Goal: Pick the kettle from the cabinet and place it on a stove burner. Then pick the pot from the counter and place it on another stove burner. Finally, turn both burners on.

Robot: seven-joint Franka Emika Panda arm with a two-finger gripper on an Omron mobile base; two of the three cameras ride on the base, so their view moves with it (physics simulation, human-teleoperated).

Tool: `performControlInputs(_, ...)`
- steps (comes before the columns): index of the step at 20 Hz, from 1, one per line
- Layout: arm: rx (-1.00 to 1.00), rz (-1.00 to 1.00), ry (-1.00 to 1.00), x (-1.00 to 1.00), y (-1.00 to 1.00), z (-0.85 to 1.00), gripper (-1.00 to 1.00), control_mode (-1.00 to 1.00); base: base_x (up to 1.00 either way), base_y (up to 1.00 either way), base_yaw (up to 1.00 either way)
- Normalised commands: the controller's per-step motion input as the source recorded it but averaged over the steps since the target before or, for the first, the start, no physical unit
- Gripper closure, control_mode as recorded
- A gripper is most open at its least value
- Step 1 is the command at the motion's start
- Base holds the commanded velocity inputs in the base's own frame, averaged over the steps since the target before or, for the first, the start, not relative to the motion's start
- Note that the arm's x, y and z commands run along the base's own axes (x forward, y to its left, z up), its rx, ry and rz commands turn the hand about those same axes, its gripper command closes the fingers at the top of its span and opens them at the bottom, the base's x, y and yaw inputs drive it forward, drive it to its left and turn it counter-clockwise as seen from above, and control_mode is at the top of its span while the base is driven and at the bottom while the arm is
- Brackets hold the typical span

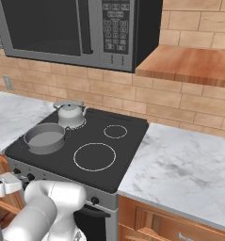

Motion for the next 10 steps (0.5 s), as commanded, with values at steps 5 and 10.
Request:
performControlInputs(5,-0.01,0.0,0.0,0.06,0.1,-0.15,-1.0,-1.0,0.0,0.0,0.0)
performControlInputs(10,-0.02,0.0,0.0,0.0,0.21,-0.1,-1.0,-1.0,0.0,0.0,0.0)
